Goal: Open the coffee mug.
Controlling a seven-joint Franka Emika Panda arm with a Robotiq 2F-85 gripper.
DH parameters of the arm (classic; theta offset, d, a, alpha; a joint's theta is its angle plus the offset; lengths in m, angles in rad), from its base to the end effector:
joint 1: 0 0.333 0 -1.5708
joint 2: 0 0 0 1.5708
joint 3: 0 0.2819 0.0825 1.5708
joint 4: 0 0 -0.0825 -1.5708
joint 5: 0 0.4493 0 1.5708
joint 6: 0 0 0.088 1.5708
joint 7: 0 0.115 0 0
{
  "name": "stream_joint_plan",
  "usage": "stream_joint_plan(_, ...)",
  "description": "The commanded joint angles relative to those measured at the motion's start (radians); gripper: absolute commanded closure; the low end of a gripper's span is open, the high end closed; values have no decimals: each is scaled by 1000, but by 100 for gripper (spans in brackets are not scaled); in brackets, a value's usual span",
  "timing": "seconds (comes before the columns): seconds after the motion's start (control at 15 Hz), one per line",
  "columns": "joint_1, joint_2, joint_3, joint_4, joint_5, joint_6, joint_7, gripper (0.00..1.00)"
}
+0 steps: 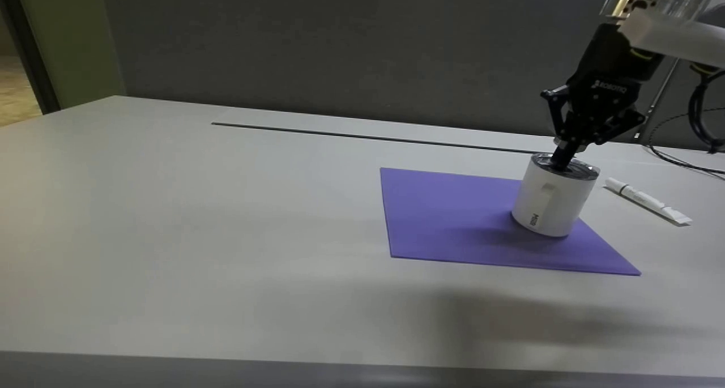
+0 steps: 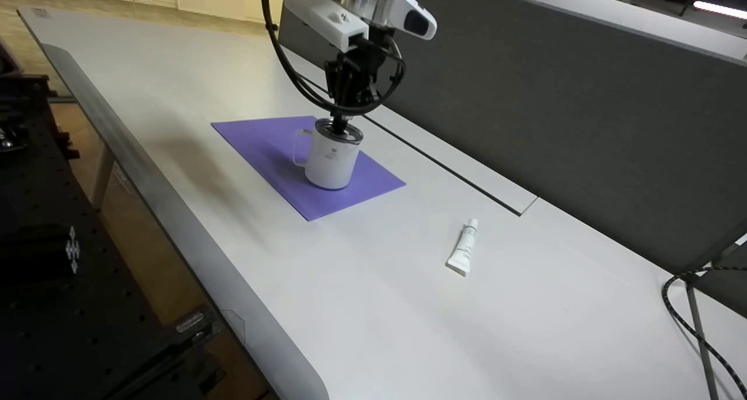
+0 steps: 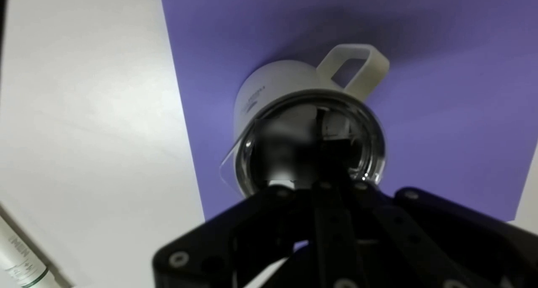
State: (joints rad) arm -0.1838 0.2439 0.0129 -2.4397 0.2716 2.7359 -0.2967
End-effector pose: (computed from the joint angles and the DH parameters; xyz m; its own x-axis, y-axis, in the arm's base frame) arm 0.5045 -0.0962 0.1093 0.9897 -0.1248 0.0706 -0.1170 -0.9875 -0.1056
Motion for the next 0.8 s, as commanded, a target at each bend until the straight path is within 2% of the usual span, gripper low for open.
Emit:
stream_joint_plan(0.0, -9, 34, 1, 24, 12, -9, 7, 100)
stream_joint_plan(0.27, -30, -19, 27, 82, 94, -124, -32, 100)
stream_joint_plan(0.47, 3, -58, -9, 127, 15, -227, 12, 100)
stream_joint_plan(0.53, 12, -68, -22, 143, -23, -282, 29, 74)
stream_joint_plan(0.6, 20, -73, -31, 158, -61, -328, 35, 73)
stream_joint_plan(0.73, 33, -80, -45, 181, -124, -405, 53, 60)
